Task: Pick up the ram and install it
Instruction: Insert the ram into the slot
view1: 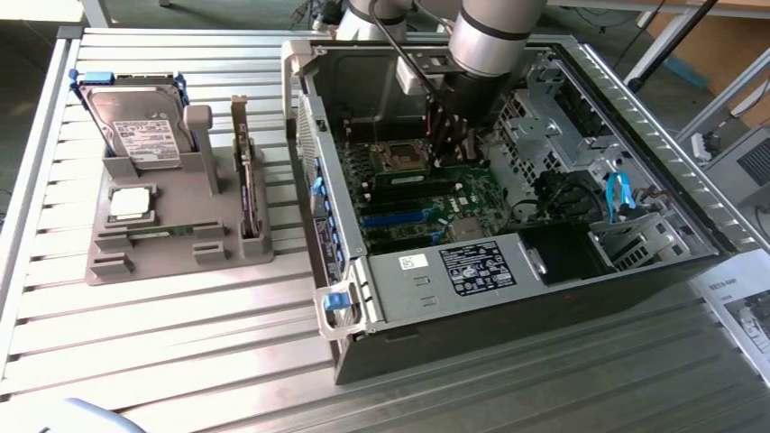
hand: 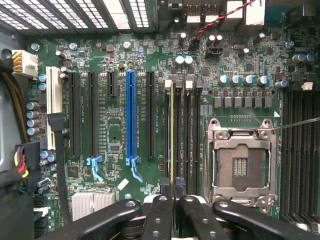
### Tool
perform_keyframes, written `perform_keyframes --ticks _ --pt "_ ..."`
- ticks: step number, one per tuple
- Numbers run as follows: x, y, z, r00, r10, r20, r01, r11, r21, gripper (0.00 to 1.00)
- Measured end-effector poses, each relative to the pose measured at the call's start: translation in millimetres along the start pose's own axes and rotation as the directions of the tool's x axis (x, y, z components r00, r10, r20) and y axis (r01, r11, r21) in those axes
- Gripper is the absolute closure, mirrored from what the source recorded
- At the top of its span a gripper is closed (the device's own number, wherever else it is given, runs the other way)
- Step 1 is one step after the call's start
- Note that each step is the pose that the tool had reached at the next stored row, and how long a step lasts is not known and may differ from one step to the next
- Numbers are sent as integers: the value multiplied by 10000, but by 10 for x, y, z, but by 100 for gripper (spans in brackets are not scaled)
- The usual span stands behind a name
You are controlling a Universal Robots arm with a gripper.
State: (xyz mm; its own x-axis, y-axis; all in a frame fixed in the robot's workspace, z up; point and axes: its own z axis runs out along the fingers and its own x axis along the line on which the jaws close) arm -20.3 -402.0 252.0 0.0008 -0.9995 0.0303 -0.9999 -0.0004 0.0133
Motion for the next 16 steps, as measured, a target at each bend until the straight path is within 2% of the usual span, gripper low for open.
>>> perform_keyframes --ticks 3,16 --pt "-1 0 26 10000 0 0 0 10000 0 88" --pt "-1 -11 26 10000 1 0 -1 10000 0 88"
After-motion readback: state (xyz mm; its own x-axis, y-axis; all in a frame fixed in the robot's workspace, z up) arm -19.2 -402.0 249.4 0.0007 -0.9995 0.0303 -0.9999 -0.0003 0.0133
